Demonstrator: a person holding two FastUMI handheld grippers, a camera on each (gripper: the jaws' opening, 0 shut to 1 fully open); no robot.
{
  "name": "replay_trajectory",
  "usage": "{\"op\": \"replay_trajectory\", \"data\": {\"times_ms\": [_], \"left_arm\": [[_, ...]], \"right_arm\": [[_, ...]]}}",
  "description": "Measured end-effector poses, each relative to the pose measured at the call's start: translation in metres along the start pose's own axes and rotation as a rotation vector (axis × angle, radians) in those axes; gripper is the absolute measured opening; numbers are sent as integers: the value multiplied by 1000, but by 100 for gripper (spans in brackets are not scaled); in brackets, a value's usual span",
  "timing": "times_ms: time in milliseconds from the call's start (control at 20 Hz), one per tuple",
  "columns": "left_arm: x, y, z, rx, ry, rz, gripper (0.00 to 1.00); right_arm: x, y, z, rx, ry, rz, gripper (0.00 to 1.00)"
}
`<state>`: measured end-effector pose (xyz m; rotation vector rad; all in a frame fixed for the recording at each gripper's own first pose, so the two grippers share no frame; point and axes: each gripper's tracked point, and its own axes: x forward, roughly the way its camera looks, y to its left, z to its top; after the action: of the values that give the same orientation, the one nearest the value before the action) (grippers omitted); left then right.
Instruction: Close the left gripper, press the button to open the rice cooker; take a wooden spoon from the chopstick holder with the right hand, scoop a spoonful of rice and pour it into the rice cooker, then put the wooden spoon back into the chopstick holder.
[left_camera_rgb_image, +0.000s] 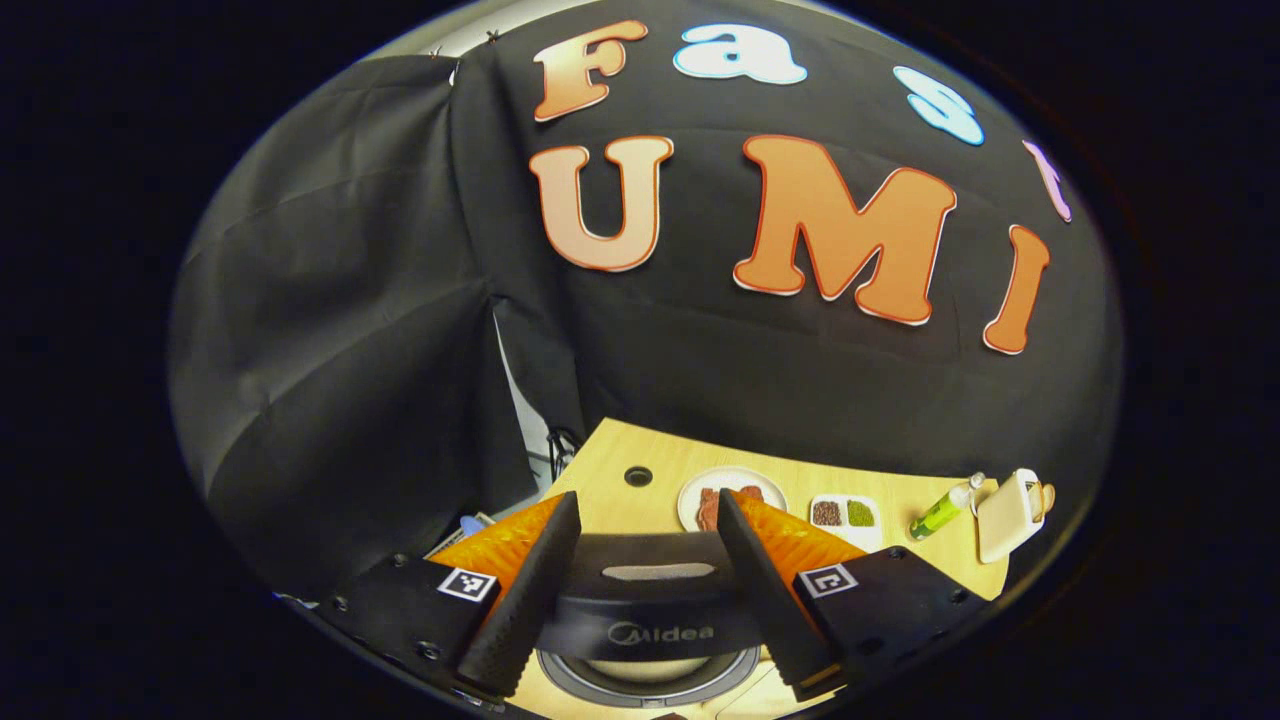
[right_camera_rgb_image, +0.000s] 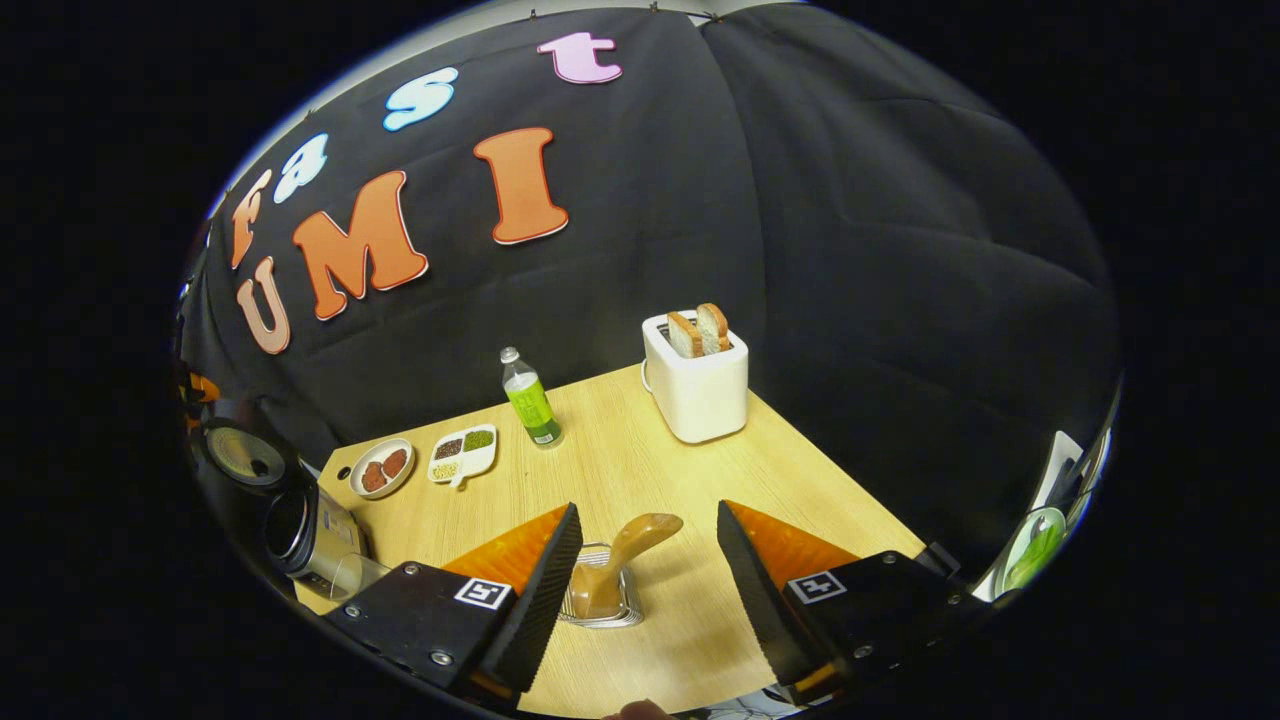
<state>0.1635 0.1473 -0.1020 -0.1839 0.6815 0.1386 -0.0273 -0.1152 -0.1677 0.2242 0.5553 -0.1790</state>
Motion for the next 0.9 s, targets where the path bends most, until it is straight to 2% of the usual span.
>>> {"op": "replay_trajectory", "data": {"times_ms": [50,150,300,450,500,550,600,650,750,900], "left_arm": [[-2,-5,-23,-2,66,-11,89],[-18,-12,-75,0,214,-41,89],[-21,-8,-113,16,310,-34,89],[-27,-7,-153,11,495,-11,91],[-27,-9,-167,14,554,-7,94],[-22,-7,-175,22,587,-4,91],[-17,-5,-184,19,622,2,94],[-14,-6,-191,3,662,6,90],[-7,-5,-188,5,655,16,95],[-9,-8,-189,81,628,-29,96]], "right_arm": [[1,2,-1,-4,5,2,85],[2,8,-1,-13,12,15,85],[8,20,3,-24,13,40,85],[12,34,6,-39,20,71,85],[13,39,6,-48,19,79,85],[14,44,7,-58,18,89,85],[16,49,7,-67,21,97,85],[15,53,7,-74,24,107,85],[16,59,7,-86,22,117,85],[17,65,10,-109,10,125,85]]}}
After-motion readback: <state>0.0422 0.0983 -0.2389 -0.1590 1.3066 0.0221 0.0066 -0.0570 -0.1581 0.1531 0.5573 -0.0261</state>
